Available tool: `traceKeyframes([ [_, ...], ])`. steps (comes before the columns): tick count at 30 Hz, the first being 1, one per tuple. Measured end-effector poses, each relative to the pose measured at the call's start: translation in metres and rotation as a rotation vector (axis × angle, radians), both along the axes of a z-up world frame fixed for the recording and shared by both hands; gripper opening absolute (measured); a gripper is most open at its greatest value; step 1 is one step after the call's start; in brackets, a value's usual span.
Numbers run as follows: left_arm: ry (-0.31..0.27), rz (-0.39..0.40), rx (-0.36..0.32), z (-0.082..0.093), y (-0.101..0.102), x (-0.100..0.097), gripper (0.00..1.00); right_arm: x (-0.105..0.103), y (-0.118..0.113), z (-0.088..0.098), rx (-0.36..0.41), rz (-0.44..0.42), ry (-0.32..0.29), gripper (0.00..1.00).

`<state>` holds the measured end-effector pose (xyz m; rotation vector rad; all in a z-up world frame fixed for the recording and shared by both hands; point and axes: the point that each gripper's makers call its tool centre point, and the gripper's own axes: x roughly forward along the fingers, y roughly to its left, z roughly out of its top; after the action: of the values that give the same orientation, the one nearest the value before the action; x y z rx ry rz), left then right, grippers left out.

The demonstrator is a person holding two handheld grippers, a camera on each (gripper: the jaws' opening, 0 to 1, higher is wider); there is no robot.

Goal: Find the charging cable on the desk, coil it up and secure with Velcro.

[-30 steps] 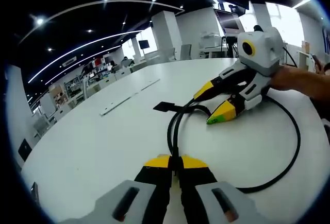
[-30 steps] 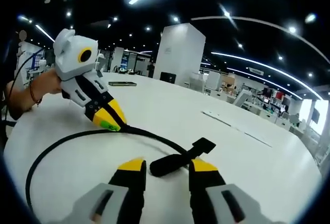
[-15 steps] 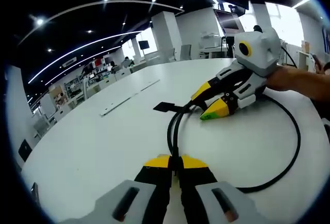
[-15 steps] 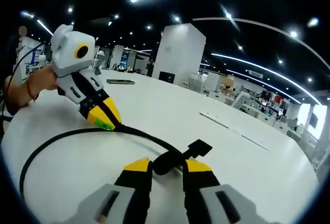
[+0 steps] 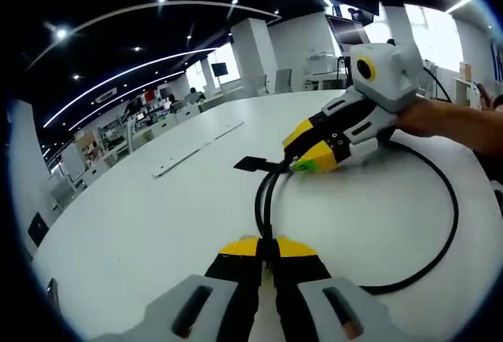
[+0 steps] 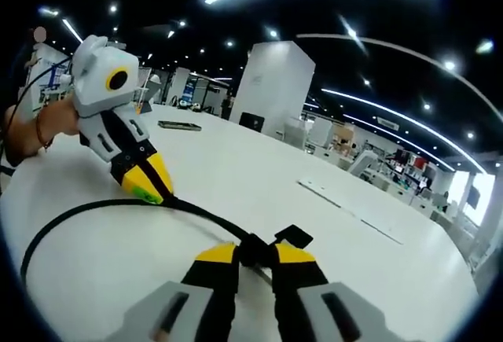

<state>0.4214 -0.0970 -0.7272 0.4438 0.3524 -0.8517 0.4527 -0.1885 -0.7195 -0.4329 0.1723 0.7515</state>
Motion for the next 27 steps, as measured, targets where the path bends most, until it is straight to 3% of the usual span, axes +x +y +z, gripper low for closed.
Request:
traceKeyframes([
  [11,-0.001,0.001,-0.001,0.000,0.000,0.000,0.06,0.011,-0.001,-0.001,0.013,-0.001,0.002,0.15],
  [17,0.001,0.003,-0.005,0.000,0.000,0.001,0.06,0.016,-0.002,0.005,0.093,-0.012,0.029,0.13],
  [27,-0.001,0.002,-0.002,-0.001,0.000,0.001,0.06,0.016,0.000,0.006,0.124,-0.014,0.049,0.10],
])
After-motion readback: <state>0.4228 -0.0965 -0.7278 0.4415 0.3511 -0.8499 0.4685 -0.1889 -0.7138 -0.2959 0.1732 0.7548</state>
